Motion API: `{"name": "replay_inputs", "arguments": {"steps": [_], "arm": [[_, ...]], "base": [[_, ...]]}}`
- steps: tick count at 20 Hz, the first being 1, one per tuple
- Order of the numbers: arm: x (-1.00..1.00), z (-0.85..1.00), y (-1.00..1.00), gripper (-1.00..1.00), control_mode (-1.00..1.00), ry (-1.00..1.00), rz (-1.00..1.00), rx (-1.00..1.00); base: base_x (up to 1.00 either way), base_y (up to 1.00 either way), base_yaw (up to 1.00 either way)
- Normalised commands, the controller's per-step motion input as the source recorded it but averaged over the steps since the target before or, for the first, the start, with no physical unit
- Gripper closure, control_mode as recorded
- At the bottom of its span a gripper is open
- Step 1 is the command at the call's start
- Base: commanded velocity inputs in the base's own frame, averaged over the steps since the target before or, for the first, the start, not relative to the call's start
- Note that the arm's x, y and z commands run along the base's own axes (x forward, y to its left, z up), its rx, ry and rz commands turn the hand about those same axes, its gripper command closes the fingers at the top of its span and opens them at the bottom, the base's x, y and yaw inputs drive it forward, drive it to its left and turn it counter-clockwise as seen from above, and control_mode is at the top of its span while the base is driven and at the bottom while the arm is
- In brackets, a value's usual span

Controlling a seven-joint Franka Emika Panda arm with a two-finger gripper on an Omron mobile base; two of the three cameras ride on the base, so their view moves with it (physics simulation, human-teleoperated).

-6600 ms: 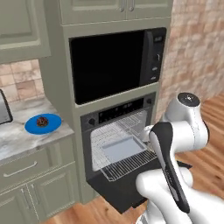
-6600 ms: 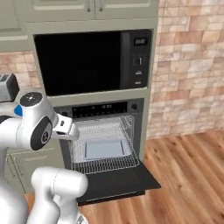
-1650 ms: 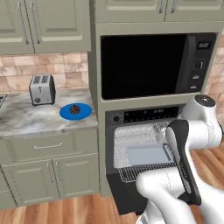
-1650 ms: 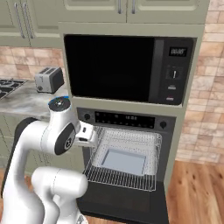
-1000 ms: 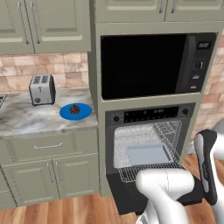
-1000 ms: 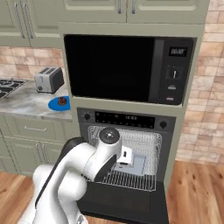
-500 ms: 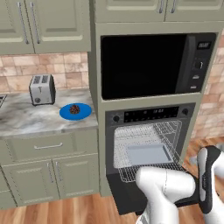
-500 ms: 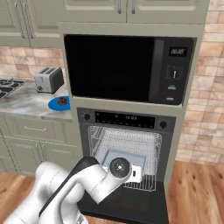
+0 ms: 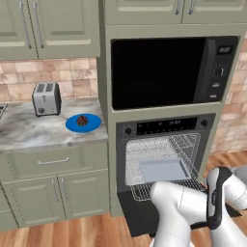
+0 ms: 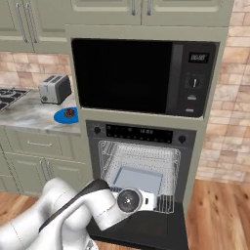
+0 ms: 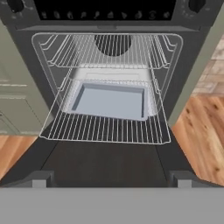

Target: Take the baked cake out of the oven and place it on the plate for cooling. Then close the oven door.

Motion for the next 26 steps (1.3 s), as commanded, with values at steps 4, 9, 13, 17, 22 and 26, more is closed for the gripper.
{"name": "replay_inputs", "arguments": {"steps": [4, 9, 13, 17, 22, 26], "arm": [[0.25, -0.08, 0.00, -1.00, -1.00, 0.00, 0.00, 0.00], [0.19, -0.06, 0.00, -1.00, -1.00, 0.00, 0.00, 0.00], [0.20, -0.11, 0.00, -1.00, -1.00, 0.00, 0.00, 0.00], [0.33, -0.07, 0.00, -1.00, -1.00, 0.00, 0.00, 0.00], [0.28, -0.06, 0.00, -1.00, -1.00, 0.00, 0.00, 0.00], [0.19, -0.10, 0.00, -1.00, -1.00, 0.00, 0.00, 0.00]], "base": [[0.00, 0.00, 0.00], [0.00, 0.00, 0.00], [0.00, 0.00, 0.00], [0.00, 0.00, 0.00], [0.00, 0.00, 0.00], [0.00, 0.00, 0.00]]}}
